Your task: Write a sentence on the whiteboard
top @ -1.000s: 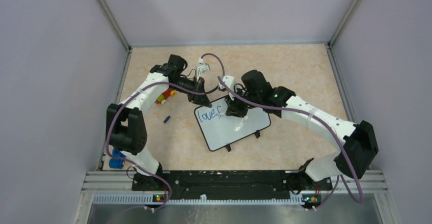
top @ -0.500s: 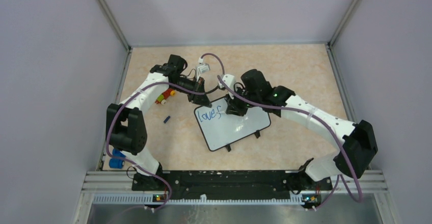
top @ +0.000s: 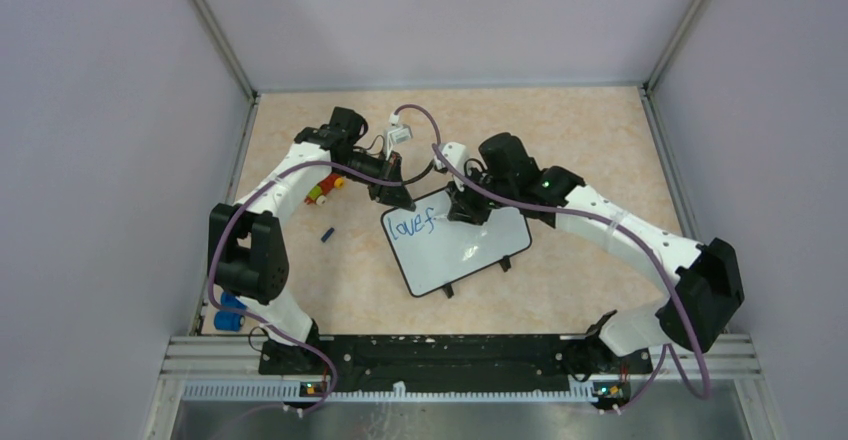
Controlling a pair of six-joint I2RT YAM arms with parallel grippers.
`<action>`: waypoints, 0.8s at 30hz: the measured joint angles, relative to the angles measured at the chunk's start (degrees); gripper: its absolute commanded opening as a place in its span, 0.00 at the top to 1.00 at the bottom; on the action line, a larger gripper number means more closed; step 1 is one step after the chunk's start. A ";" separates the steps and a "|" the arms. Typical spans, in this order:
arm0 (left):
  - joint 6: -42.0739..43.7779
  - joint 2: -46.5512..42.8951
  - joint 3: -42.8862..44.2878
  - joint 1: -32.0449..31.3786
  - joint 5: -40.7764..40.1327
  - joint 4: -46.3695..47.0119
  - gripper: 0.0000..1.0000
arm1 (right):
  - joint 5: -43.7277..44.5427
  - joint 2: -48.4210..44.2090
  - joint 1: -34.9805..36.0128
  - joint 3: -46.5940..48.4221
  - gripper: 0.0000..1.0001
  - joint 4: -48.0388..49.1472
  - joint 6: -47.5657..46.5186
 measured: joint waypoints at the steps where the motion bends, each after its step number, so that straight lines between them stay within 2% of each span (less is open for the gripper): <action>1: 0.00 0.02 0.00 0.00 0.00 0.00 1.00 | -0.04 -0.02 0.00 0.00 1.00 -0.04 -0.02; 11: -0.02 0.02 0.00 0.00 0.24 -0.11 1.00 | -0.92 -2.84 -0.42 0.00 1.00 -1.09 -1.07; 24: -0.02 0.02 0.00 0.00 0.24 -0.11 1.00 | 0.68 -1.33 -0.44 0.00 1.00 -0.76 -1.81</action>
